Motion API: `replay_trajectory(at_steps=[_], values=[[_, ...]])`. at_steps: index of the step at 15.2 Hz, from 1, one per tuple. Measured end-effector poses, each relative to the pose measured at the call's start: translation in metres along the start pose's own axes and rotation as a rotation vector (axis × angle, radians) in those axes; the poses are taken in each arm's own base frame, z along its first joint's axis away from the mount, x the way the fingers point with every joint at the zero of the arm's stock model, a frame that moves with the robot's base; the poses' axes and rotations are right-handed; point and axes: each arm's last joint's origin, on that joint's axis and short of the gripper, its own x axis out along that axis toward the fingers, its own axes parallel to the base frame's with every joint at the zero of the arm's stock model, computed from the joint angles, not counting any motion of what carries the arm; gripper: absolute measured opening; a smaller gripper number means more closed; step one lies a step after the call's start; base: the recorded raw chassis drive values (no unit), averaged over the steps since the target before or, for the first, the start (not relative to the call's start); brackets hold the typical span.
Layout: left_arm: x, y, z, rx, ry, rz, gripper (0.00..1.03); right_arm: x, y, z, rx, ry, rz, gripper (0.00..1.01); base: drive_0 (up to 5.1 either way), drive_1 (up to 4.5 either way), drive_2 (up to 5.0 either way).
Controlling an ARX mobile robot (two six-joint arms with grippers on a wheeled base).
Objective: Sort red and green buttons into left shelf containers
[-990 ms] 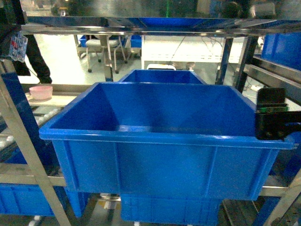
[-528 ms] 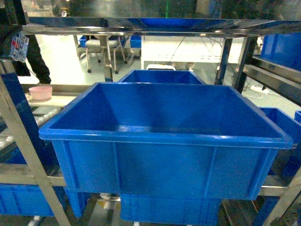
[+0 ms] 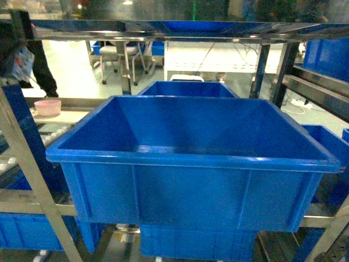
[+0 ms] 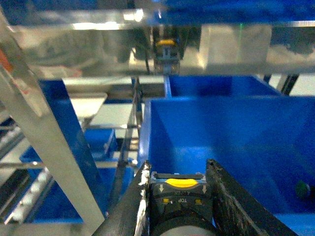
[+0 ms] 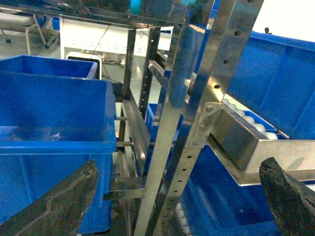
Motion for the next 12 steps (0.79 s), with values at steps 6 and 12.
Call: replay_trajectory(at_steps=[6, 12], values=[[0.075, -0.039, -0.023, 0.010, 0.101, -0.087, 0.28, 0.000, 0.000, 0.000, 0.000, 0.000, 0.000, 0.98, 0.0, 0.00, 0.0], [0.110, -0.068, -0.047, 0.049, 0.200, -0.087, 0.28, 0.000, 0.000, 0.000, 0.000, 0.000, 0.000, 0.98, 0.0, 0.00, 0.0]])
